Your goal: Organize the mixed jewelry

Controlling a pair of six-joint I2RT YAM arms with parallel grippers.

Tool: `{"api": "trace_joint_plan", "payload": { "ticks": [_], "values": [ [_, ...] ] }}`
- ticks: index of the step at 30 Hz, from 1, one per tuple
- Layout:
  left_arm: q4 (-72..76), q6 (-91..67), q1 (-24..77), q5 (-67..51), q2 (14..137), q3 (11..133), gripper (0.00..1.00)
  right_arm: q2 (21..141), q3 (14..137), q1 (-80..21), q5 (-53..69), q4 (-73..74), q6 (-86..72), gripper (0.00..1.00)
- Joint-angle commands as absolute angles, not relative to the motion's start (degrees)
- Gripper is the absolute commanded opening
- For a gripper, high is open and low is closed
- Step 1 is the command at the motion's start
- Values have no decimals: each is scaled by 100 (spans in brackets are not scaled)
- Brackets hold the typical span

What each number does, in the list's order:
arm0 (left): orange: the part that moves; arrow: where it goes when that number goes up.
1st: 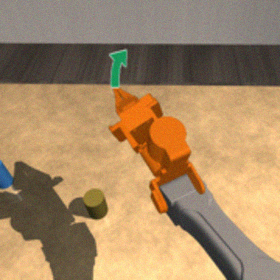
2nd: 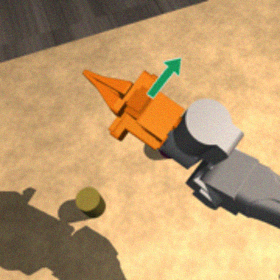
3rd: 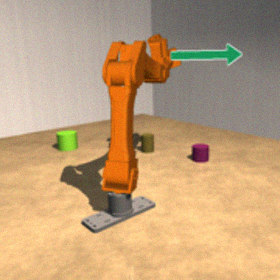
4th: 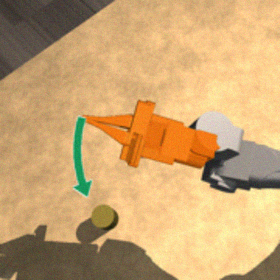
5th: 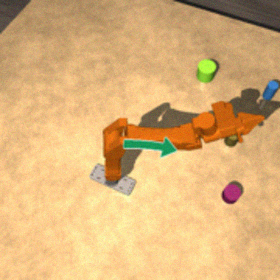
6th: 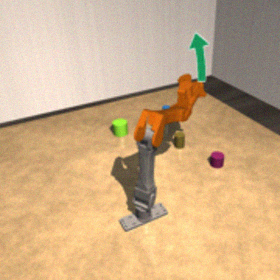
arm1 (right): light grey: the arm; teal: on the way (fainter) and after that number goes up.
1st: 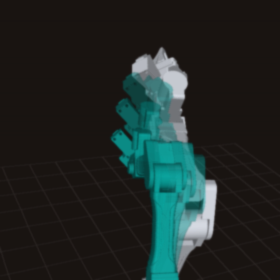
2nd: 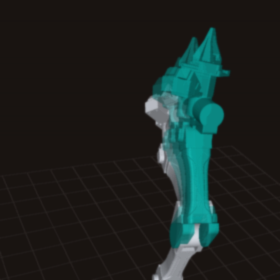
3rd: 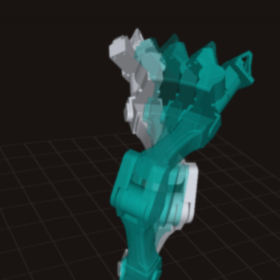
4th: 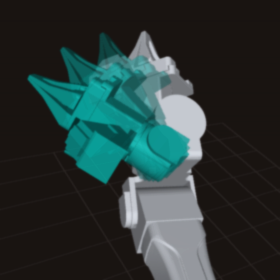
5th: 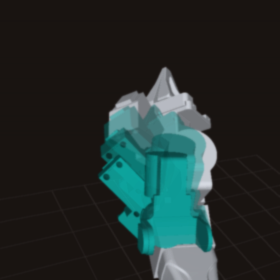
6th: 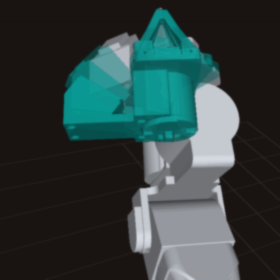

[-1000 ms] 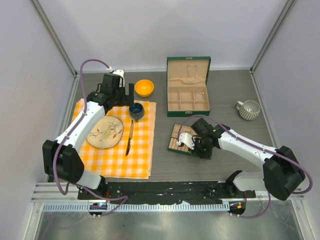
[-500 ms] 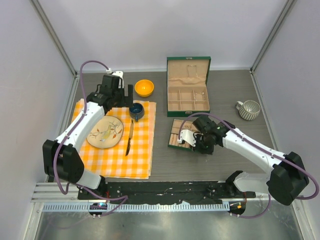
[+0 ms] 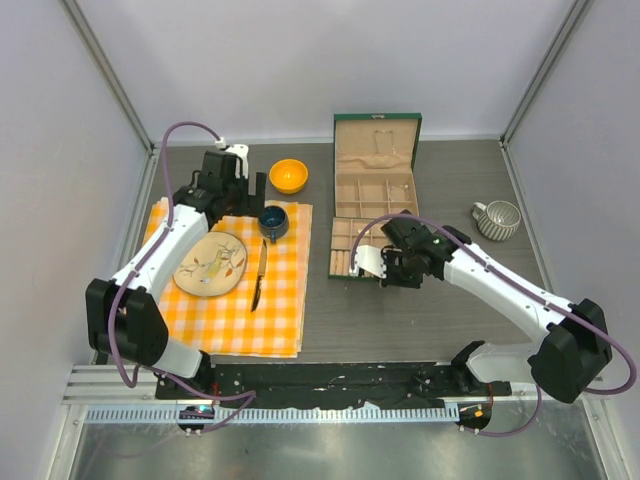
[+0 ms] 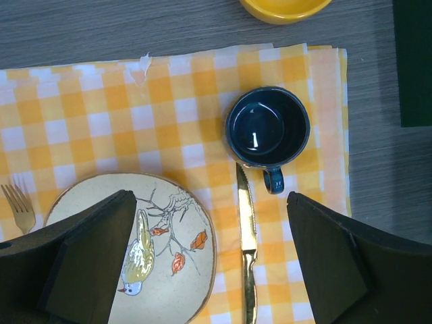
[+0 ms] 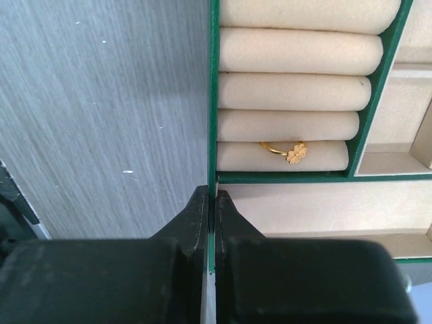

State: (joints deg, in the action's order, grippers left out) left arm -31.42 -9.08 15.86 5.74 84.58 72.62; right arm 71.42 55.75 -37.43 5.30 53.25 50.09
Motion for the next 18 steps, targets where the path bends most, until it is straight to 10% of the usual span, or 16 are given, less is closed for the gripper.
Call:
{"api": "trace_joint_plan", "payload": {
  "ticks": [1, 18],
  "values": [
    [-2821, -642, 1521, 352, 8288, 7216, 100, 7365, 6186, -3683, 343, 5124, 5537, 1],
    [-2953, -650, 1494, -299, 8569, 7444, 100, 9193, 8304, -2321, 1063, 5335, 7004, 1]
  ]
}}
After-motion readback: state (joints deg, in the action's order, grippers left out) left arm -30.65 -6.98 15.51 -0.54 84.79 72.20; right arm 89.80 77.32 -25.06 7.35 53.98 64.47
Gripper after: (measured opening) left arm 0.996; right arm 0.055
